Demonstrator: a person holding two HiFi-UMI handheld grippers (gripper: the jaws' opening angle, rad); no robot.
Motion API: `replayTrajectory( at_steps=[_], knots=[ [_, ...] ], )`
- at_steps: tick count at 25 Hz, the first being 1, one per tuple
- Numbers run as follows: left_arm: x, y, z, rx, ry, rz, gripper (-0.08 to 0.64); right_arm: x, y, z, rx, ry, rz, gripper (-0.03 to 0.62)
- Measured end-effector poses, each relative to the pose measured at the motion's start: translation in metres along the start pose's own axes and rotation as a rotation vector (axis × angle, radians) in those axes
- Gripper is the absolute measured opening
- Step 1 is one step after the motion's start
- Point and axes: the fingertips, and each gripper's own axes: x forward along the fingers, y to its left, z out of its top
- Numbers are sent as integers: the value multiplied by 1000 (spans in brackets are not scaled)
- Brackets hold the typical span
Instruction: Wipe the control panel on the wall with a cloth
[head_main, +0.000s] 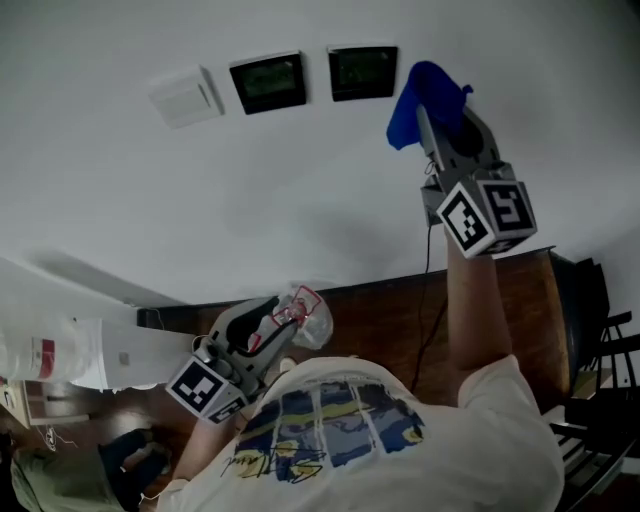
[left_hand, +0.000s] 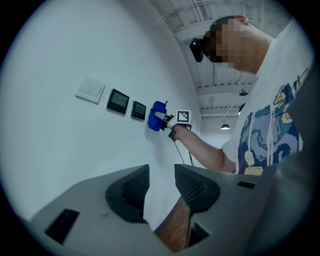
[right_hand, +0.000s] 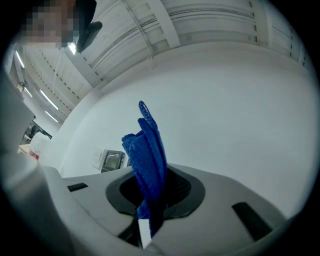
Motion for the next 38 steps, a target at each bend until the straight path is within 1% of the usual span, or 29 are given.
replayTrajectory(
  at_steps=[2,4,6,9,12,14,18,24,30,32,34,36,38],
  knots=[
    [-4,4,2,11,4,-29,141,12,4,1,-27,-1,-28,87],
    [-12,10,5,20,-4,-39,141,23,10,0,-52,3,-50,87],
    [-21,16,4,10,-17,-39,141,32,16,-2,-85,10,-74,89],
    [-38,27,-3,-13,-16,-36,141,43,26,-6,-126,32,-105,87],
    [-49,38,-8,-29,-10,-48,141,53,40,-7,-137,37,-117,87],
    [-56,42,-9,-35,-14,-55,141,59,55,-9,-126,39,-116,88],
    [-75,56,-15,-42,-16,-45,141,75,96,-9,-89,26,-77,88],
    [-96,70,-21,-47,-15,-42,141,95,163,-6,-105,9,14,87],
    [-108,72,-20,-61,-33,-43,141,116,223,-24,-104,63,142,88],
    [-109,74,-21,-62,-33,-46,141,117,230,-25,-103,63,168,88],
    [-106,74,-21,-70,-39,-52,141,108,224,-19,-103,43,171,89],
    [-102,71,-23,-73,-37,-65,141,92,208,-9,-112,23,152,89],
    [-95,68,-22,-74,-37,-78,141,74,181,-1,-128,16,104,89]
  ],
)
